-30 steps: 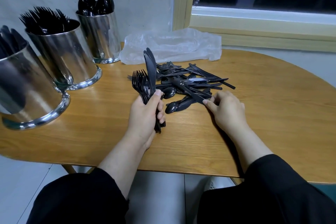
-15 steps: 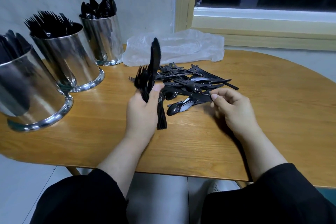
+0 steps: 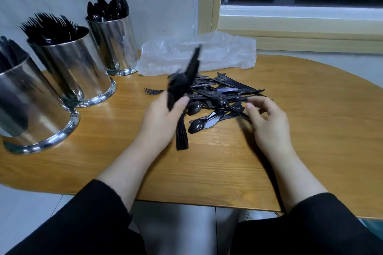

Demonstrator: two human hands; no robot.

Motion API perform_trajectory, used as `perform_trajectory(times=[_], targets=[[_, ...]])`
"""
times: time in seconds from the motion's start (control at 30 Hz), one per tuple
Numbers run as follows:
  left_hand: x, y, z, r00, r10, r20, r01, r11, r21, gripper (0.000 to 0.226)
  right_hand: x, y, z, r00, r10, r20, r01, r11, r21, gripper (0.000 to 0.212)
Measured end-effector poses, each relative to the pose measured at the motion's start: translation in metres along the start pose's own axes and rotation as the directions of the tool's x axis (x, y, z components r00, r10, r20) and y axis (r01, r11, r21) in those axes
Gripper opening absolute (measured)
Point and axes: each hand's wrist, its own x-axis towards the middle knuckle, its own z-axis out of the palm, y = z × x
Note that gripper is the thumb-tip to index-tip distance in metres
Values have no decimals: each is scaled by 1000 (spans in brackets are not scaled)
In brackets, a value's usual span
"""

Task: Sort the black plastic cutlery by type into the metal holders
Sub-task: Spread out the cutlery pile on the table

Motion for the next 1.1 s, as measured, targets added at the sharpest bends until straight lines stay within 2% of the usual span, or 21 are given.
perform_trajectory(times=[0.07, 0.1, 0.17, 0.27, 0.43, 0.5, 0.6, 0.67, 0.73, 0.83, 0.9, 1.0, 1.1], targets=[[-6, -17, -8, 981, -150, -121, 124, 973, -195, 16, 2, 7, 8, 997, -12, 76, 38, 938, -345, 28], [-9, -23, -12, 964, -222, -145, 176, 946, -272, 19, 2, 7, 11, 993, 17, 117, 36, 899, -436, 33], [-15, -30, -15, 946, -298, -126, 234, 899, -371, 18, 2, 5, 14, 985, 39, 169, 57, 847, -529, 33], [-16, -31, -15, 950, -303, -74, 250, 882, -400, 19, 2, 5, 15, 981, 18, 191, 96, 816, -570, 25], [-17, -31, -17, 961, -270, -60, 228, 897, -378, 24, 1, 5, 11, 995, -41, 92, 76, 904, -420, 16], [-17, -32, -20, 954, -296, -37, 246, 849, -469, 39, -1, 3, 8, 996, -62, 61, 80, 933, -351, 16], [-16, -31, -25, 941, -338, -7, 273, 772, -575, 42, -6, -9, 8, 995, -73, 73, 87, 972, -218, 13], [-15, -32, -26, 940, -340, 3, 277, 761, -587, 39, -14, -23, 14, 994, -10, 111, 19, 996, -88, 7], [-15, -33, -25, 940, -341, 15, 284, 757, -588, 32, -27, -42, 28, 976, 40, 213, -49, 998, 41, 5], [-15, -35, -24, 945, -326, 34, 284, 761, -583, 27, -47, -72, 56, 932, 25, 360, -94, 980, 175, 5], [-15, -36, -24, 949, -312, 49, 279, 756, -592, 27, -54, -88, 73, 910, 1, 414, -80, 982, 174, 6], [-15, -37, -24, 956, -285, 62, 265, 758, -596, 32, -56, -101, 89, 893, -72, 443, 23, 993, 116, 11], [-14, -40, -26, 957, -282, 74, 263, 727, -635, 26, -51, -103, 92, 879, -137, 457, 126, 990, 56, 13]])
